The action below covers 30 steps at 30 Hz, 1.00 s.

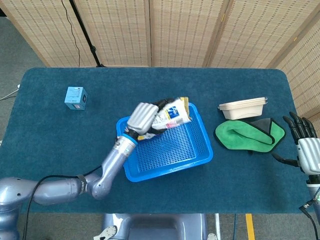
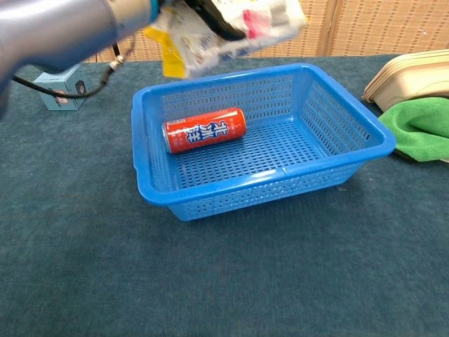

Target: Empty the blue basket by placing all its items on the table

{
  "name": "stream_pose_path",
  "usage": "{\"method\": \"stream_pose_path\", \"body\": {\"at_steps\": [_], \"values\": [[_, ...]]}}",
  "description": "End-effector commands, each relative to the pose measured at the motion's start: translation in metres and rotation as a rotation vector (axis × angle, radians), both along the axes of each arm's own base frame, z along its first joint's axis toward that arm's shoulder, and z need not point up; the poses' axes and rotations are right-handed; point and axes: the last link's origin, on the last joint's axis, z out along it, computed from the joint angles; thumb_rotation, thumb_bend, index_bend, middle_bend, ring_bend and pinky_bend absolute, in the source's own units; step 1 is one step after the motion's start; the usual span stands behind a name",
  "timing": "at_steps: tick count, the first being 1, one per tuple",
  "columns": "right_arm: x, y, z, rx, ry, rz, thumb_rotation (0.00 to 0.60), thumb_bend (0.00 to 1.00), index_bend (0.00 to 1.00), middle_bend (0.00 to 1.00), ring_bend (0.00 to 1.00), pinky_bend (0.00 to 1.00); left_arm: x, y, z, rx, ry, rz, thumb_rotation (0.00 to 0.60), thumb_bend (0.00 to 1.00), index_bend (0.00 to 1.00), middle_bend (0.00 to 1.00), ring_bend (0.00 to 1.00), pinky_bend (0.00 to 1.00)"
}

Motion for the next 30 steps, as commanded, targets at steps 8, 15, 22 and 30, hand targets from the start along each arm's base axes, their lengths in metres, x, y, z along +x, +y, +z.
{"method": "stream_pose_path", "body": {"at_steps": [8,15,22,30], "values": [[0.003,-0.001,-0.005,0.015,0.007,0.009,0.600,0.00,0.00,0.00,0.00,0.00,-0.136,0.052,0.073,0.154,0.137,0.313,0.600,0.58,0.46,0.35,0.38,0.55],[0.003,-0.003,-0.008,0.028,0.017,0.002,0.600,0.00,0.00,0.00,0.00,0.00,-0.208,0.063,0.043,0.016,0.260,0.472,0.600,0.39,0.01,0.00,0.00,0.04],[0.003,-0.003,-0.011,0.034,0.022,0.000,0.600,0.00,0.00,0.00,0.00,0.00,-0.208,0.063,0.039,-0.087,0.264,0.452,0.600,0.20,0.00,0.00,0.00,0.00],[0.004,-0.002,-0.009,0.029,0.013,0.006,0.600,0.00,0.00,0.00,0.00,0.00,-0.137,0.007,0.071,-0.082,0.111,0.140,0.600,0.20,0.00,0.00,0.00,0.00]]}}
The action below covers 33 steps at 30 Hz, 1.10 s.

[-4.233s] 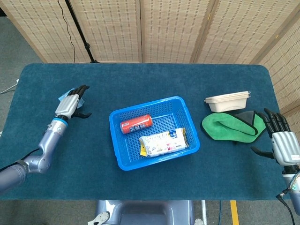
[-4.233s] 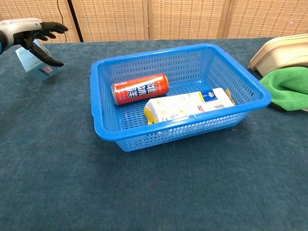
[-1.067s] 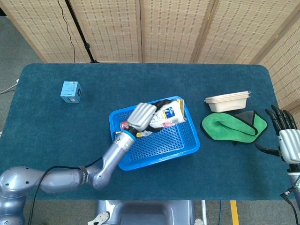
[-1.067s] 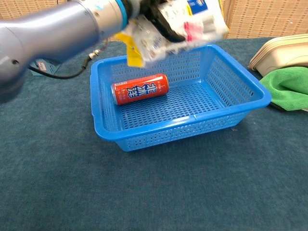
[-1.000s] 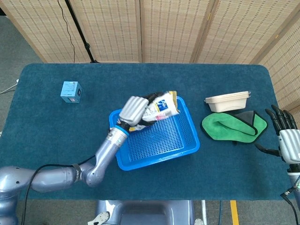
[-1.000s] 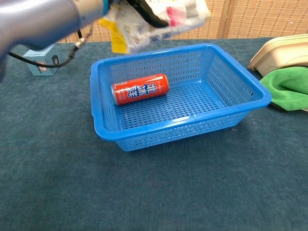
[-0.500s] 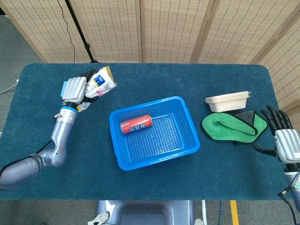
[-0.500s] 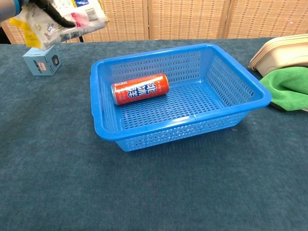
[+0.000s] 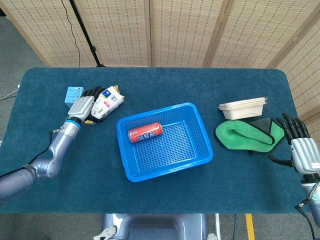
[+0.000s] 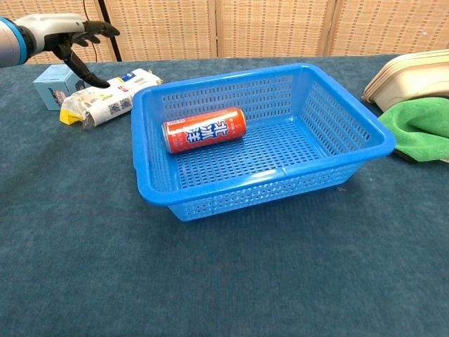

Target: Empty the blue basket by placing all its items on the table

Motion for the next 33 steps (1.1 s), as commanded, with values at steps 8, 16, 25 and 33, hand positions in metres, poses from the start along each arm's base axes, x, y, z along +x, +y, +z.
{"method": "stream_pose_path", "body": {"at_steps": [8,16,25,33], "values": [[-0.002,0.000,0.006,-0.013,-0.012,-0.003,0.600,0.00,0.00,0.00,0.00,0.00,0.085,-0.081,-0.016,-0.142,-0.139,-0.311,0.600,0.20,0.00,0.00,0.00,0.00],[-0.003,0.001,0.006,-0.010,-0.016,-0.004,0.600,0.00,0.00,0.00,0.00,0.00,0.095,-0.092,-0.066,-0.261,-0.054,-0.274,0.600,0.20,0.00,0.00,0.00,0.00],[-0.004,0.001,0.008,-0.014,-0.018,-0.008,0.600,0.00,0.00,0.00,0.00,0.00,0.103,-0.087,-0.105,-0.266,-0.022,-0.219,0.600,0.20,0.00,0.00,0.00,0.00],[-0.004,0.000,0.008,-0.015,-0.016,-0.007,0.600,0.00,0.00,0.00,0.00,0.00,0.101,-0.079,-0.121,-0.271,-0.033,-0.157,0.600,0.20,0.00,0.00,0.00,0.00]]}}
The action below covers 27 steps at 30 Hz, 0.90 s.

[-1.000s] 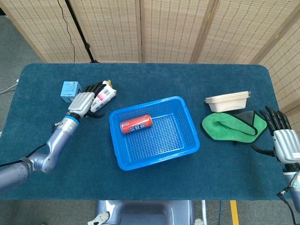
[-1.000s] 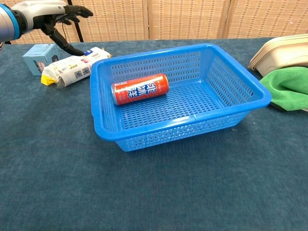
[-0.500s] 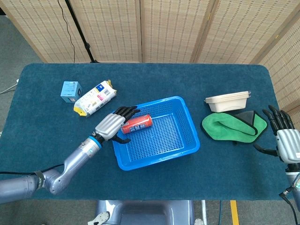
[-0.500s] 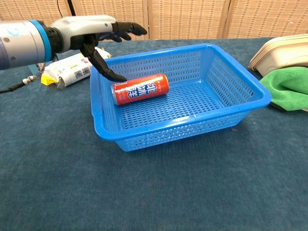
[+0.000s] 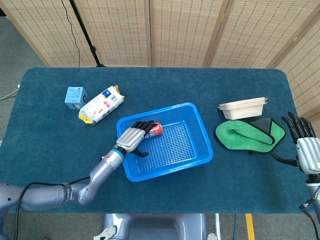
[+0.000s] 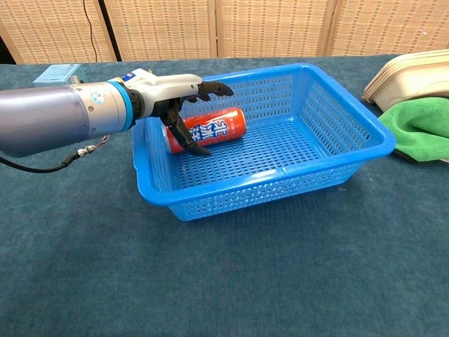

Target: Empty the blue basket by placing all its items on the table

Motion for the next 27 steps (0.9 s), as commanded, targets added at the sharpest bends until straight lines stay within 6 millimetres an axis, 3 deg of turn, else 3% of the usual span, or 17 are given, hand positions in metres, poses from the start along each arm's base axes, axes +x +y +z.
{"method": "stream_pose_path", "body": {"at_steps": [1,8,18,24,27], "values": [[0.000,0.000,0.000,-0.001,0.002,0.000,0.600,0.00,0.00,0.00,0.00,0.00,0.001,0.002,-0.008,-0.013,-0.003,0.023,0.600,0.20,0.00,0.00,0.00,0.00],[0.000,0.000,0.000,-0.004,0.002,0.002,0.600,0.00,0.00,0.00,0.00,0.00,0.009,-0.005,-0.019,-0.083,-0.032,0.037,0.600,0.20,0.00,0.00,0.00,0.01],[0.000,0.000,0.000,0.001,0.002,-0.001,0.600,0.00,0.00,0.00,0.00,0.00,0.019,-0.023,-0.003,-0.118,-0.109,-0.017,0.600,0.20,0.00,0.00,0.00,0.01],[0.000,0.000,-0.001,0.005,0.004,0.000,0.600,0.00,0.00,0.00,0.00,0.00,0.017,-0.015,0.000,-0.046,-0.095,-0.039,0.600,0.20,0.00,0.00,0.00,0.01],[0.000,0.000,-0.001,0.002,0.004,-0.001,0.600,0.00,0.00,0.00,0.00,0.00,0.013,-0.005,-0.014,-0.039,-0.049,-0.019,0.600,0.20,0.00,0.00,0.00,0.01]]}}
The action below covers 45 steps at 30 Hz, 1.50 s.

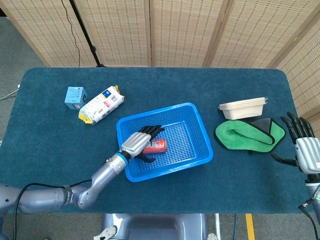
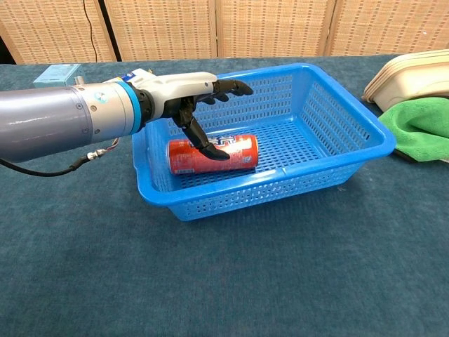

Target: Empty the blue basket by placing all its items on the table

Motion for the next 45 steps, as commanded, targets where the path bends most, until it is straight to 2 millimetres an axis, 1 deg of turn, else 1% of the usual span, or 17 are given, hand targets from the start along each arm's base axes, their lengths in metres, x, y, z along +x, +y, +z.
{"method": "stream_pose_path", "body": {"at_steps": [1,4,6,16,17,19,20,21,22,24,27,30,34,38,39,42,45], "values": [[0.000,0.000,0.000,-0.002,0.001,-0.001,0.600,0.00,0.00,0.00,0.00,0.00,-0.004,0.011,-0.016,0.013,0.054,0.017,0.600,0.20,0.00,0.00,0.00,0.01],[-0.001,0.000,0.002,-0.007,0.001,-0.006,0.600,0.00,0.00,0.00,0.00,0.00,-0.009,0.010,-0.030,-0.033,0.107,0.041,0.600,0.20,0.00,0.00,0.00,0.01],[-0.002,0.000,0.002,-0.008,0.000,-0.009,0.600,0.00,0.00,0.00,0.00,0.00,-0.011,0.009,-0.033,-0.045,0.120,0.046,0.600,0.20,0.00,0.00,0.00,0.01],[-0.002,-0.001,0.001,-0.002,-0.004,-0.009,0.600,0.00,0.00,0.00,0.00,0.00,-0.015,0.006,-0.031,-0.049,0.132,0.040,0.600,0.20,0.00,0.00,0.00,0.02],[-0.002,-0.001,0.001,0.000,-0.006,-0.009,0.600,0.00,0.00,0.00,0.00,0.00,-0.015,0.006,-0.032,-0.042,0.134,0.041,0.600,0.20,0.00,0.00,0.00,0.03],[-0.002,-0.001,0.001,0.006,-0.011,-0.009,0.600,0.00,0.00,0.00,0.00,0.00,-0.014,0.007,-0.033,-0.023,0.132,0.043,0.600,0.21,0.01,0.00,0.00,0.10],[-0.002,-0.001,0.001,0.007,-0.013,-0.009,0.600,0.00,0.00,0.00,0.00,0.00,-0.014,0.008,-0.034,-0.008,0.128,0.045,0.600,0.23,0.05,0.02,0.03,0.17],[-0.002,-0.001,0.001,0.009,-0.014,-0.009,0.600,0.00,0.00,0.00,0.00,0.00,-0.013,0.008,-0.035,0.008,0.124,0.045,0.600,0.28,0.13,0.06,0.09,0.24],[-0.002,-0.001,0.001,0.009,-0.015,-0.009,0.600,0.00,0.00,0.00,0.00,0.00,-0.012,0.008,-0.036,0.032,0.118,0.043,0.600,0.32,0.21,0.11,0.14,0.29],[-0.002,-0.001,0.002,0.009,-0.017,-0.009,0.600,0.00,0.00,0.00,0.00,0.00,-0.009,0.009,-0.036,0.081,0.105,0.038,0.600,0.43,0.42,0.30,0.30,0.41],[-0.002,-0.001,0.002,0.010,-0.020,-0.009,0.600,0.00,0.00,0.00,0.00,0.00,-0.005,0.010,-0.034,0.151,0.074,0.027,0.600,0.52,0.58,0.43,0.42,0.47],[-0.003,-0.001,0.003,0.011,-0.022,-0.008,0.600,0.00,0.00,0.00,0.00,0.00,0.003,0.013,-0.024,0.225,0.018,0.007,0.600,0.54,0.62,0.46,0.45,0.49],[-0.002,-0.001,0.002,0.016,-0.024,-0.006,0.600,0.00,0.00,0.00,0.00,0.00,0.011,0.017,-0.005,0.285,-0.055,-0.017,0.600,0.54,0.62,0.47,0.45,0.49],[-0.001,0.000,0.002,0.015,-0.025,-0.003,0.600,0.00,0.00,0.00,0.00,0.00,0.016,0.020,0.024,0.338,-0.117,-0.036,0.600,0.53,0.62,0.47,0.45,0.49],[-0.001,0.000,0.002,0.015,-0.026,-0.003,0.600,0.00,0.00,0.00,0.00,0.00,0.016,0.021,0.035,0.357,-0.135,-0.036,0.600,0.53,0.62,0.47,0.45,0.49],[0.000,0.001,0.002,0.016,-0.026,0.000,0.600,0.00,0.00,0.00,0.00,0.00,0.009,0.028,0.063,0.412,-0.153,-0.026,0.600,0.53,0.62,0.47,0.45,0.49],[0.001,0.002,0.001,0.020,-0.027,0.005,0.600,0.00,0.00,0.00,0.00,0.00,-0.017,0.043,0.091,0.484,-0.121,0.038,0.600,0.52,0.62,0.47,0.45,0.49]]}}
